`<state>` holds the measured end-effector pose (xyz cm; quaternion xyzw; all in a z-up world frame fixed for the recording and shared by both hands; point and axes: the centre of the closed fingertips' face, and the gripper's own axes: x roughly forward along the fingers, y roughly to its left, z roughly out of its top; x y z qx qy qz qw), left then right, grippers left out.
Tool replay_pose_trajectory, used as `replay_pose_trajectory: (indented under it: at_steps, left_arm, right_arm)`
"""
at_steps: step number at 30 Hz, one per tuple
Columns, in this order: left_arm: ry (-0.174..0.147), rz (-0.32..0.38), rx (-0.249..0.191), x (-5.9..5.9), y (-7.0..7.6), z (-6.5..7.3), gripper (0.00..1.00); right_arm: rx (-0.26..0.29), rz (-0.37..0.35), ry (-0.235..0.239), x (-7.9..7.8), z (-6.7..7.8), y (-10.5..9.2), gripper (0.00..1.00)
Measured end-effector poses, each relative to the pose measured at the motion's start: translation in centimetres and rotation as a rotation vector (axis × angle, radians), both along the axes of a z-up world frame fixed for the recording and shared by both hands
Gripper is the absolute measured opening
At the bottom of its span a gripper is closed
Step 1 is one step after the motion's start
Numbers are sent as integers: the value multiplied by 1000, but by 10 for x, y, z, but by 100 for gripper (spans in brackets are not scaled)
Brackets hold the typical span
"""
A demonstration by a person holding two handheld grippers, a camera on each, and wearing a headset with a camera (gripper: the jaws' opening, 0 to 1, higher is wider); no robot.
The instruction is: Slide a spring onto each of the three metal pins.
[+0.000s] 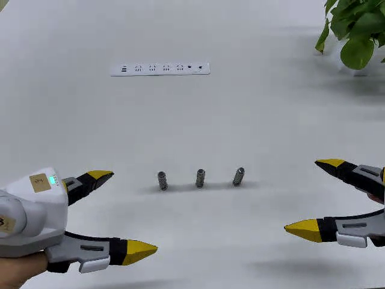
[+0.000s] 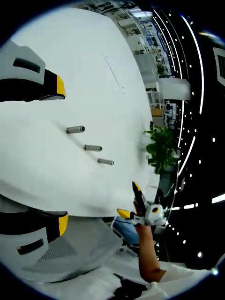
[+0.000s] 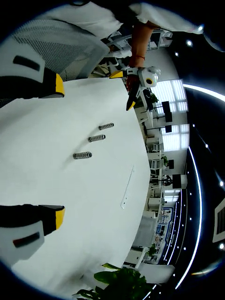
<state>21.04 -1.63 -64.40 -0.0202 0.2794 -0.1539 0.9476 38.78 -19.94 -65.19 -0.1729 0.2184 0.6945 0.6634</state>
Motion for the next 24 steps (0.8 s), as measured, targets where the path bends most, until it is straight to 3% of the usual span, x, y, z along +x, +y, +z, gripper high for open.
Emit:
replay_pose_trajectory:
  at_steps: [24]
  left_arm:
    - [-7,-1,8,-3,-3,4,100]
  right_arm:
    - [12,28,-16,-10,7,0,95]
